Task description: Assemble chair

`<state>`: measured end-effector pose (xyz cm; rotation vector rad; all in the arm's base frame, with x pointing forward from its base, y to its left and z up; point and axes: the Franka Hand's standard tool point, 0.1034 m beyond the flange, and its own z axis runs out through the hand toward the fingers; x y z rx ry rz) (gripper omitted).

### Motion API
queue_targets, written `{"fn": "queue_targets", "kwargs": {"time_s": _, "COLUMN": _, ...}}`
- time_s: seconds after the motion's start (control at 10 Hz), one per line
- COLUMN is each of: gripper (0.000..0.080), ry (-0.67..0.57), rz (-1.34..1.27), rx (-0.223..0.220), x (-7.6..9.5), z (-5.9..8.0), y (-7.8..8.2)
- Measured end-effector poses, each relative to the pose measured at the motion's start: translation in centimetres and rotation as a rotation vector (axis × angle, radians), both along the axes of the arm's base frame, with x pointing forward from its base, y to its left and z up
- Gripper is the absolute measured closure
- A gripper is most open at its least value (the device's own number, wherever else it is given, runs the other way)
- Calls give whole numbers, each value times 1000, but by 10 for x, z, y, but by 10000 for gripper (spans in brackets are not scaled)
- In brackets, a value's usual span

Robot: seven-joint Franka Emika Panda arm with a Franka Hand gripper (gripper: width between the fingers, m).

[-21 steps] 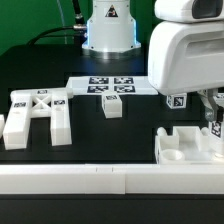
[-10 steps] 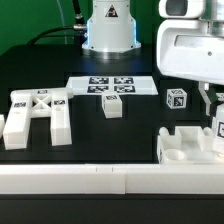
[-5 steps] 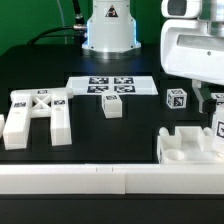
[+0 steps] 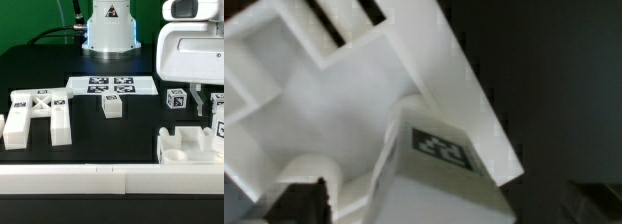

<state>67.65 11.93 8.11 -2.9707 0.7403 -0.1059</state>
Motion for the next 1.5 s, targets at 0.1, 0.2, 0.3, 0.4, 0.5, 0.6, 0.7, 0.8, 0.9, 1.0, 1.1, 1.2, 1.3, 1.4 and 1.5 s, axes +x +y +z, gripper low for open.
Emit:
{"fn": "queue_targets", "kwargs": {"time_s": 0.1, "gripper": 151, "ry": -6, "rz": 106, "rx": -9, "x": 0, "z": 0, "y": 0}}
{"fn": "queue_targets", "kwargs": {"time_s": 0.2, "gripper": 151, "ry": -12, "rz": 205, "rx": -19, "x": 0, "z": 0, "y": 0}}
{"fn": "queue_targets", "kwargs": {"time_s": 0.3, "gripper": 151, "ry": -17, "rz": 295, "rx": -27, "x": 0, "z": 0, "y": 0}}
{"fn": "queue_targets", "kwargs": {"time_s": 0.4, "gripper": 151, "ry": -19, "rz": 327, "rx": -30, "x": 0, "z": 0, "y": 0}}
{"fn": "queue_targets", "kwargs": {"time_s": 0.5, "gripper": 151, "ry": -24, "rz": 422, "rx": -44, "x": 0, "z": 0, "y": -1}}
{"fn": "queue_targets", "kwargs": {"time_s": 0.6, "gripper": 151, "ry": -27, "rz": 490, "rx": -56, "x": 0, "z": 0, "y": -2}}
{"fn": "queue_targets", "kwargs": {"time_s": 0.7, "gripper": 151, "ry": -30, "rz": 582, "rx": -72, "x": 1, "z": 0, "y": -2}}
{"fn": "queue_targets", "kwargs": {"time_s": 0.8, "gripper": 151, "ry": -33, "rz": 663, "rx": -82, "x": 1, "z": 0, "y": -3}}
{"fn": "queue_targets", "kwargs": {"time_s": 0.9, "gripper": 151, "ry": -36, "rz": 730, "rx": -88, "x": 1, "z": 0, "y": -4}}
{"fn": "queue_targets", "kwargs": {"time_s": 1.0, "gripper": 151, "ry": -39, "rz": 808, "rx": -95, "x": 1, "z": 0, "y": -8}}
{"fn": "queue_targets", "kwargs": {"time_s": 1.1, "gripper": 151, "ry": -41, "rz": 849, "rx": -98, "x": 2, "z": 0, "y": -9}}
{"fn": "queue_targets", "kwargs": {"time_s": 1.2, "gripper": 236, "ry": -41, "rz": 848, "rx": -99, "x": 2, "z": 0, "y": -9}}
{"fn": "queue_targets", "kwargs": {"time_s": 1.3, "gripper": 373, "ry": -41, "rz": 845, "rx": -98, "x": 2, "z": 0, "y": -9}}
{"fn": "queue_targets", "kwargs": {"time_s": 1.4, "gripper": 373, "ry": -41, "rz": 838, "rx": -97, "x": 2, "z": 0, "y": -9}}
{"fn": "queue_targets", "kwargs": {"time_s": 1.5, "gripper": 512, "ry": -40, "rz": 818, "rx": -96, "x": 2, "z": 0, "y": -10}}
